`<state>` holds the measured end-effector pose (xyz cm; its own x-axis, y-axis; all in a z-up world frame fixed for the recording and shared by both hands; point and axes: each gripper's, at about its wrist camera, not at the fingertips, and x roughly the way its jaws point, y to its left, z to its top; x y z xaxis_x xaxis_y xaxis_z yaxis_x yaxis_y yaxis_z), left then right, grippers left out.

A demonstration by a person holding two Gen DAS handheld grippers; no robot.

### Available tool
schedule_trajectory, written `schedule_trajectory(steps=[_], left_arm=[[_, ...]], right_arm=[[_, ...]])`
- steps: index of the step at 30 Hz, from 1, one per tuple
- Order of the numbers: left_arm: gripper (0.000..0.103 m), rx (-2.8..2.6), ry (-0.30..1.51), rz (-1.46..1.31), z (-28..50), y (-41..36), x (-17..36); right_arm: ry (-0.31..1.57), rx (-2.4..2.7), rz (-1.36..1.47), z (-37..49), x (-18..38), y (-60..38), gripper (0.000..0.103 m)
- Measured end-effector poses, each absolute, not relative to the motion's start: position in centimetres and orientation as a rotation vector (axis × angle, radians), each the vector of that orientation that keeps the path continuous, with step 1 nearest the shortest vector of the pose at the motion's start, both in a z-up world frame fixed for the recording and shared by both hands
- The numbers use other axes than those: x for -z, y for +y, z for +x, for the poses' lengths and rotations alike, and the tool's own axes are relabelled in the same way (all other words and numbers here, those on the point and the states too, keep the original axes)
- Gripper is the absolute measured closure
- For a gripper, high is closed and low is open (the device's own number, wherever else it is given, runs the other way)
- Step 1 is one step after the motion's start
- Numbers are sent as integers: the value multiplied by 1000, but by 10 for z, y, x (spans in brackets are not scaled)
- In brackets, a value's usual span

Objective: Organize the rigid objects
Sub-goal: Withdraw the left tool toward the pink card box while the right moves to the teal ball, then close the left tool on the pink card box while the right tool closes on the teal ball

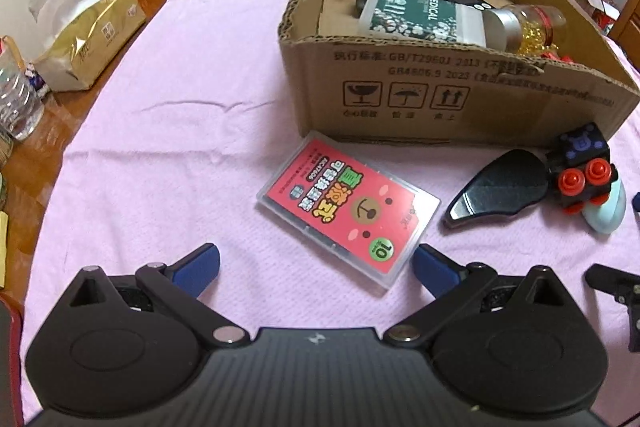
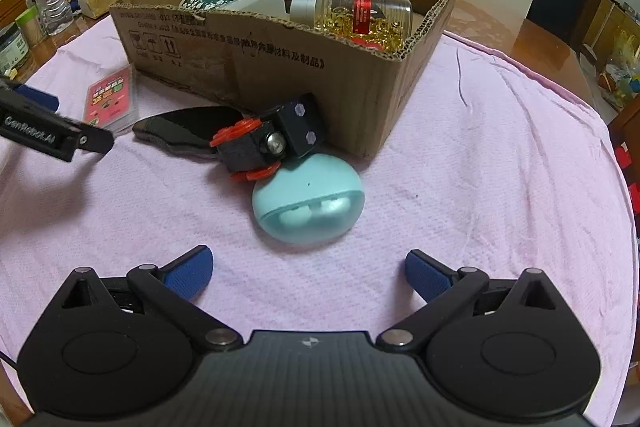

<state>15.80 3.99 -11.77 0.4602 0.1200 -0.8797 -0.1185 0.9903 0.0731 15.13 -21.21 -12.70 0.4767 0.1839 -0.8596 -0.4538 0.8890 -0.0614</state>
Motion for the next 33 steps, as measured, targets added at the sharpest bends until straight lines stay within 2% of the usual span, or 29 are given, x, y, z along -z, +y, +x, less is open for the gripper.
schedule_trajectory(steps=[7, 12, 16, 24, 33], left_arm=[[1, -135, 1081, -42, 159, 46, 121], [1, -129, 1080, -51, 159, 46, 122], [1, -126, 1084, -50, 160, 46, 122], [1, -117, 1090, -44, 161, 46, 121], [1, -106, 1090, -38, 163, 44, 122]], right_arm=[[964, -478, -328, 171, 129, -209, 0], [951, -550, -351, 178, 125, -205, 10], [970, -587, -368, 176, 122, -199, 13], [1061, -688, -319, 149, 114, -197, 13], [1014, -715, -357, 166, 117, -191, 13]])
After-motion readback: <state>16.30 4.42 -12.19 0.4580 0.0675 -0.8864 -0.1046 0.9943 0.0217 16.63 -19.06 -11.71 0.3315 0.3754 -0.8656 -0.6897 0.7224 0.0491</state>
